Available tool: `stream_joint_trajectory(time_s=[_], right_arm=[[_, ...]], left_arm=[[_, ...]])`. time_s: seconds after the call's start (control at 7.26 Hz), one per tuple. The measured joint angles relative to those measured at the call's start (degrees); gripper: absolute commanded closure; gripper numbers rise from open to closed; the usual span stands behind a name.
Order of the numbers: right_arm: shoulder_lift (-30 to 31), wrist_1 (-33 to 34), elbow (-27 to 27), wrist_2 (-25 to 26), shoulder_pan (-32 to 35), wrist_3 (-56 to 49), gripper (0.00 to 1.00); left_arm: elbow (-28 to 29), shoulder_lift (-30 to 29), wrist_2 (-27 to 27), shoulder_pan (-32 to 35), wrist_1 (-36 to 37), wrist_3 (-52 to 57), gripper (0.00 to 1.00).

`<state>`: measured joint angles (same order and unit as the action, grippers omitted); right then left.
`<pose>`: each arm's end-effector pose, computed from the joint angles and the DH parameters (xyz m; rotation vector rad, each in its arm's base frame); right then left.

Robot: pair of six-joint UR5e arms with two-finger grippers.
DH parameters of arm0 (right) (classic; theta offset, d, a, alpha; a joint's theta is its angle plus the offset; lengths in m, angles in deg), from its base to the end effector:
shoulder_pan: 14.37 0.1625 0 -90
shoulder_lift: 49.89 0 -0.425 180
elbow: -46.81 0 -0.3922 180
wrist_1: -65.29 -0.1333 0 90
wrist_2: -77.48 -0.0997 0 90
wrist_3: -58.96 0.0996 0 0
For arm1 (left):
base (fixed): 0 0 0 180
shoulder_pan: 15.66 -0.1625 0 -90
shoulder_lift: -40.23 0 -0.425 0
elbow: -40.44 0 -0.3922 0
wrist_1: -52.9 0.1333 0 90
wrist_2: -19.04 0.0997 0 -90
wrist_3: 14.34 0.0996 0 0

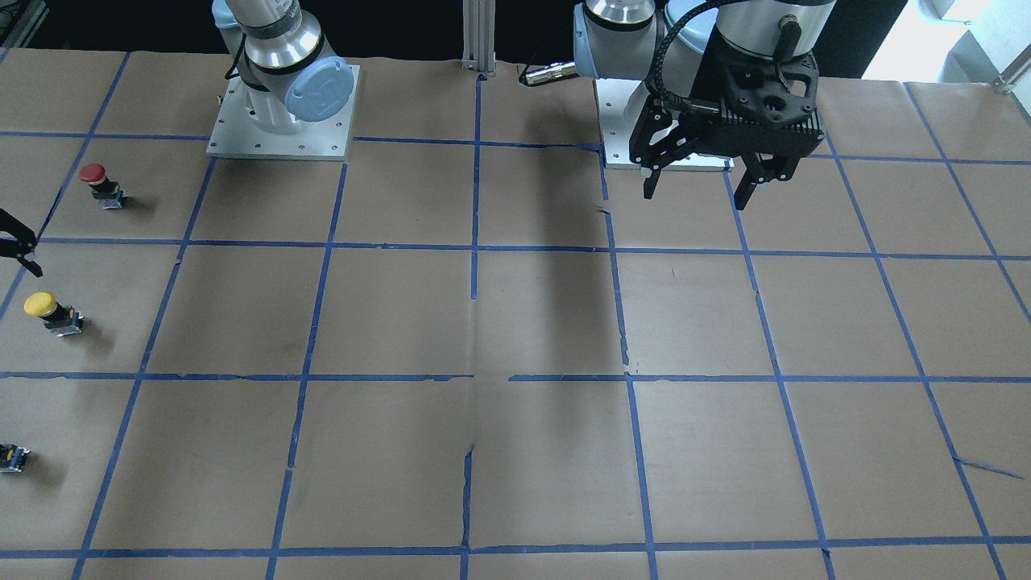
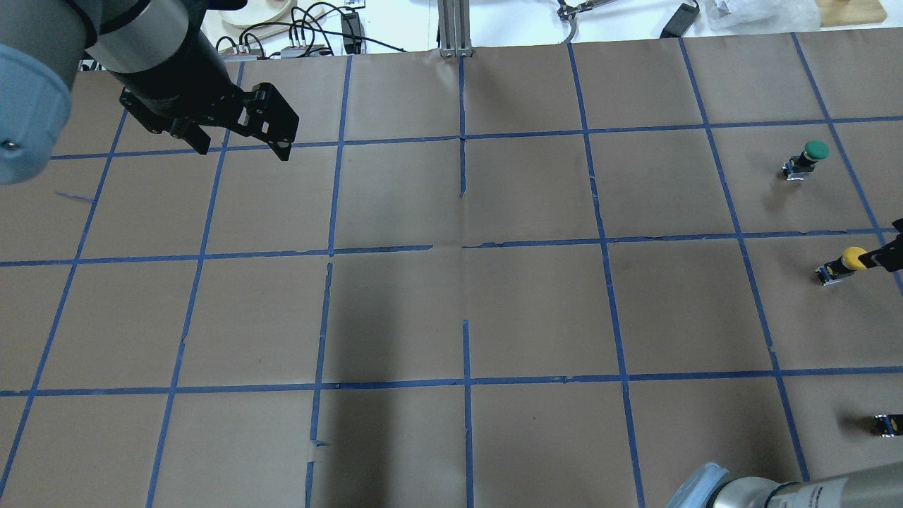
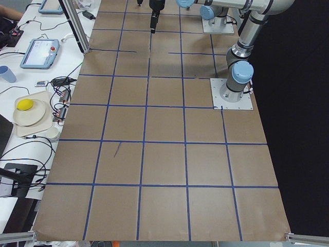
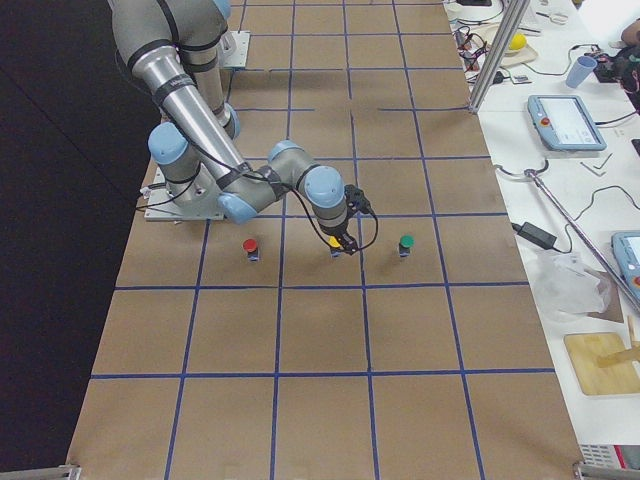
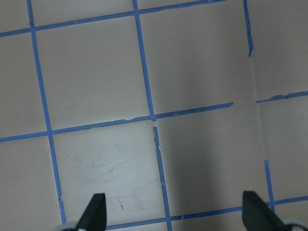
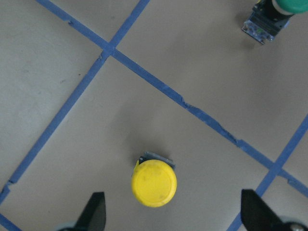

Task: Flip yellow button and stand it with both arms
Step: 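Open the right gripper and release the standing yellow button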

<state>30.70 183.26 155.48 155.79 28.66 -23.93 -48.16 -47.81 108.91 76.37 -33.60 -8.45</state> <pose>-0.2718 -0.4636 0.2994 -0.9373 2.8925 -0.2807 -0.1507 -0.4828 0.5233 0.2167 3.1267 -0.1879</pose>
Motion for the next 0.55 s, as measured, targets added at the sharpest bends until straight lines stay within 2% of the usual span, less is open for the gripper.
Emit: stream_joint_trajectory(time_s=[0.28,0.55], right_arm=[[3.8,-11.5,-6.9,1.1,4.9,6.4,0.0],[8.0,-18.1,-11.3,3.2,13.8,18.0,0.0]], left_arm=[[0.1,0.0,0.0,0.0,0.0,0.0,0.0],[0.1,0.0,0.0,-0.1,0.0,0.1,0.0]])
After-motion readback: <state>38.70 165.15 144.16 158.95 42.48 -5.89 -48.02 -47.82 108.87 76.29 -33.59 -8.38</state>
